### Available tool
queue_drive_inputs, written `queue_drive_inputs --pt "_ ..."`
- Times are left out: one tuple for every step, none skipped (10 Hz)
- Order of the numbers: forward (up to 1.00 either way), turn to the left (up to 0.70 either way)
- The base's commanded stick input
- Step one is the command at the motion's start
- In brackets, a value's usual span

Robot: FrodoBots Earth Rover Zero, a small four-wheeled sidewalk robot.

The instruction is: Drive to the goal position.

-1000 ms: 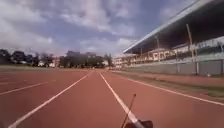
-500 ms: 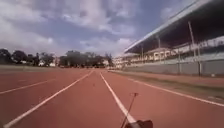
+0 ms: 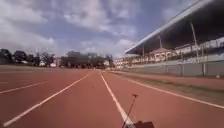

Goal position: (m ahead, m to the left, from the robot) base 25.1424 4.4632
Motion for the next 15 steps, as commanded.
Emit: queue_drive_inputs --pt "0.70 0.00" --pt "0.70 0.00" --pt "0.70 0.00" --pt "0.70 0.00" --pt "0.70 0.00" --pt "0.70 0.00" --pt "0.70 0.00" --pt "0.70 0.00" --pt "0.70 0.00" --pt "0.70 0.00" --pt "0.70 0.00" --pt "0.70 0.00" --pt "0.70 0.00" --pt "0.70 0.00" --pt "0.70 0.00"
